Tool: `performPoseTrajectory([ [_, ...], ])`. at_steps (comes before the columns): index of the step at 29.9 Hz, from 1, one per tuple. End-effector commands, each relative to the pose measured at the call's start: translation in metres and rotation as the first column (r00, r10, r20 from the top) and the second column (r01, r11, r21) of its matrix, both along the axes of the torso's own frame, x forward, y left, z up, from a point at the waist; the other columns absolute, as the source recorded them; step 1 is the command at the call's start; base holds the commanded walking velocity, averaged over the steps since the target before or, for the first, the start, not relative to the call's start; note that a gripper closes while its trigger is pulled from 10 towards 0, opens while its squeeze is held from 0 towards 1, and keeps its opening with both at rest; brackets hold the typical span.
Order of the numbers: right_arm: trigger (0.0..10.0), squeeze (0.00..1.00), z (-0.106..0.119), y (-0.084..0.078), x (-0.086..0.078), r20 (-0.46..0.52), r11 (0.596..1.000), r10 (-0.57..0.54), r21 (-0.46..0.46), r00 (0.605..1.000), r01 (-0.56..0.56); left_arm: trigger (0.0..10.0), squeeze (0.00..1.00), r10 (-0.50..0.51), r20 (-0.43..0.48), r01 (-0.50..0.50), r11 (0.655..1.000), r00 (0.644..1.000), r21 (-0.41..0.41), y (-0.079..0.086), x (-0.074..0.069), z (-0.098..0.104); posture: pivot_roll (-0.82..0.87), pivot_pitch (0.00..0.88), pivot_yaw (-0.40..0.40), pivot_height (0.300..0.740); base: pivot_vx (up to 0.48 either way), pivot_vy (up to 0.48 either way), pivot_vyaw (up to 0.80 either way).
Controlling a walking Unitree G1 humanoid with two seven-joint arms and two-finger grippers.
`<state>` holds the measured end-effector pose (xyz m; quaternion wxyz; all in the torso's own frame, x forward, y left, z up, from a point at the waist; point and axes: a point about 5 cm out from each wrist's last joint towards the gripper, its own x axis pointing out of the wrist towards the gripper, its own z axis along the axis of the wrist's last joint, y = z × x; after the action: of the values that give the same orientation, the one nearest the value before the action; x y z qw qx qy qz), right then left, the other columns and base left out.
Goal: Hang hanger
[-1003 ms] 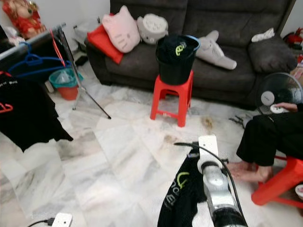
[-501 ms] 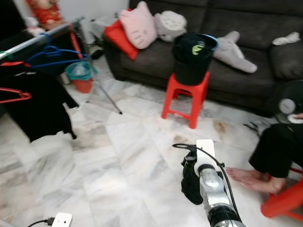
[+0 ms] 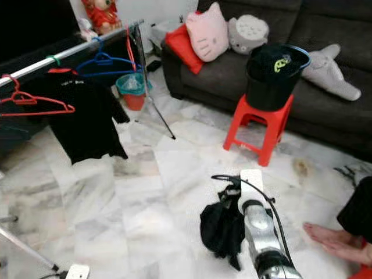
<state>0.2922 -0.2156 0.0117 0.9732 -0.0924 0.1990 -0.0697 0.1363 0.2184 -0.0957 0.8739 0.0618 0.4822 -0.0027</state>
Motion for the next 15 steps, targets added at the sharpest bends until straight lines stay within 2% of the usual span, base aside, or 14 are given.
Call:
performPoseTrajectory([
  [1, 10.0, 0.00, 0.0101, 0.0055, 0.0088, 0.060, 1.000, 0.006, 0.008, 0.998, -0.007, 10.0, 0.00, 0.010, -0.038, -0.009, 1.000, 0.999, 0.018, 0.0078, -0.0083, -0.0017, -0.05, 0.000, 0.022, 0.740, 0.000, 0.000, 0.80],
  [11, 10.0, 0.00, 0.0097, 0.0045, 0.0093, 0.063, 1.000, -0.008, 0.004, 0.998, 0.008, 10.0, 0.00, 0.025, -0.027, -0.025, 0.999, 0.999, 0.024, 0.0109, -0.0028, 0.0006, -0.05, 0.000, 0.022, 0.740, 0.000, 0.000, 0.76],
  [15, 10.0, 0.00, 0.0081, 0.0050, 0.0083, 0.062, 0.999, -0.025, 0.032, 0.998, 0.023, 10.0, 0.00, 0.029, -0.026, -0.029, 0.999, 0.999, 0.025, 0.0121, -0.0024, 0.0010, -0.04, 0.000, 0.023, 0.740, 0.000, 0.000, 0.12],
])
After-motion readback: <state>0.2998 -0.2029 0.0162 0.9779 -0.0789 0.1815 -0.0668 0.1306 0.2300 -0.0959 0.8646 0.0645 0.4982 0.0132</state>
